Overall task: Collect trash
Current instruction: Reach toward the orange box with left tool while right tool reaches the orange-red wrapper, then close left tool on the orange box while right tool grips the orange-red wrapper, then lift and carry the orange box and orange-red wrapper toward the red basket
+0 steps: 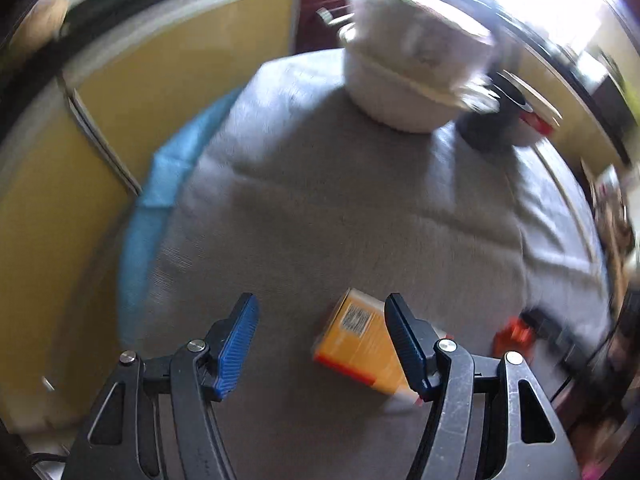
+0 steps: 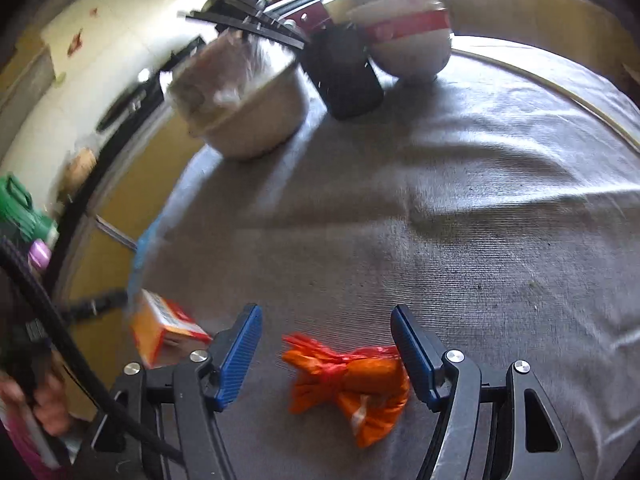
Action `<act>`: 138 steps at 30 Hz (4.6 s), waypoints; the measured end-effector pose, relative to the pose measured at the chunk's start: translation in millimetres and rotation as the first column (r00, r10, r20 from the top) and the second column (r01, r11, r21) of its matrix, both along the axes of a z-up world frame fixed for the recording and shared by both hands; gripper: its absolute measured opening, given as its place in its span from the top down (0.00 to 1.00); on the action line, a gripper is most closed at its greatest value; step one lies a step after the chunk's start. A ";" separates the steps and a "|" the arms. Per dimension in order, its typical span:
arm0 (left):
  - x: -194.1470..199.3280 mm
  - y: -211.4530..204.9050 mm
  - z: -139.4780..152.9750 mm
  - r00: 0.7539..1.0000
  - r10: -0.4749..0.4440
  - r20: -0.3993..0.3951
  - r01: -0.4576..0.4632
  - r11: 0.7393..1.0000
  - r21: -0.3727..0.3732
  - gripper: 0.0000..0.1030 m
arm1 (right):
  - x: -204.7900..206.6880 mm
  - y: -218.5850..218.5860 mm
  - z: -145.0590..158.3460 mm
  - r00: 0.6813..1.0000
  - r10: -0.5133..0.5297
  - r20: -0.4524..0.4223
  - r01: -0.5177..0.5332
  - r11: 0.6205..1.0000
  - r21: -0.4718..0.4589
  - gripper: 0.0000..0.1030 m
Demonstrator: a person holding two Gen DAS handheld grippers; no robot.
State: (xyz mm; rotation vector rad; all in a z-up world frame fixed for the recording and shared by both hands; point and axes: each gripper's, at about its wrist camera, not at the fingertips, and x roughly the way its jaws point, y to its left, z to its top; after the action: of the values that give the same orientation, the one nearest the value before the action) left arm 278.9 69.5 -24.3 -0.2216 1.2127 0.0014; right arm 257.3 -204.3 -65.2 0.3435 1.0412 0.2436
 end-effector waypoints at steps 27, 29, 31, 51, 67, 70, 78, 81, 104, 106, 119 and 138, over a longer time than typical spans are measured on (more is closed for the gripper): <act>-45.6 -39.8 -34.8 0.984 0.028 -0.179 -0.041 0.996 -0.074 0.39 | -102.9 11.1 -4.8 0.982 0.150 0.118 -0.129 0.977 -0.170 0.73; -66.7 -47.2 -30.3 0.985 -0.018 -0.170 0.008 0.998 -0.063 0.42 | -118.9 2.5 1.0 0.985 0.123 0.122 -0.106 0.985 -0.137 0.73; -85.2 -55.4 -23.4 0.986 -0.063 -0.153 0.057 0.997 -0.042 0.43 | -134.5 -3.5 6.0 0.987 0.101 0.127 -0.088 0.990 -0.107 0.73; -217.8 -165.1 -20.1 0.840 -0.529 -0.123 0.542 0.810 0.222 0.43 | -303.6 -34.7 27.1 0.976 -0.118 0.182 0.115 0.993 0.023 0.73; -247.6 -144.1 -29.0 0.894 -0.445 -0.046 0.446 0.878 0.173 0.52 | -319.8 -40.7 19.9 0.970 -0.146 0.192 0.136 0.989 0.066 0.73; -248.5 -136.9 -26.5 0.908 -0.418 -0.013 0.415 0.895 0.165 0.52 | -325.4 -41.8 21.3 0.968 -0.150 0.200 0.141 0.988 0.058 0.73; -278.4 -135.5 5.0 0.906 -0.410 0.107 0.379 0.897 0.229 0.52 | -337.4 -36.1 25.4 0.964 -0.159 0.213 0.150 0.987 0.059 0.73; -293.8 -139.4 16.8 0.893 -0.423 0.151 0.378 0.889 0.259 0.52 | -342.3 -30.7 28.9 0.963 -0.150 0.224 0.143 0.989 0.046 0.73; -366.4 -152.8 70.2 0.820 -0.465 0.334 0.353 0.870 0.344 0.52 | -418.8 -28.4 83.5 0.906 -0.187 0.381 0.196 0.980 0.016 0.73; -371.3 -153.8 75.2 0.810 -0.470 0.350 0.350 0.867 0.354 0.52 | -422.8 -28.7 86.4 0.903 -0.188 0.387 0.197 0.980 0.016 0.73; -388.1 -153.3 91.1 0.789 -0.475 0.390 0.342 0.867 0.363 0.52 | -439.4 -27.9 101.1 0.885 -0.188 0.426 0.200 0.980 0.017 0.73; -400.3 -164.7 96.1 0.757 -0.511 0.408 0.362 0.847 0.390 0.52 | -457.7 -38.6 107.3 0.869 -0.219 0.443 0.233 0.972 0.024 0.73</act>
State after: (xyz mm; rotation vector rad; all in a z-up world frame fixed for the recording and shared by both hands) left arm -121.3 -95.2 71.8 0.3214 0.7019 -0.2797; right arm -200.4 -242.9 42.1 0.3586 0.5449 0.0861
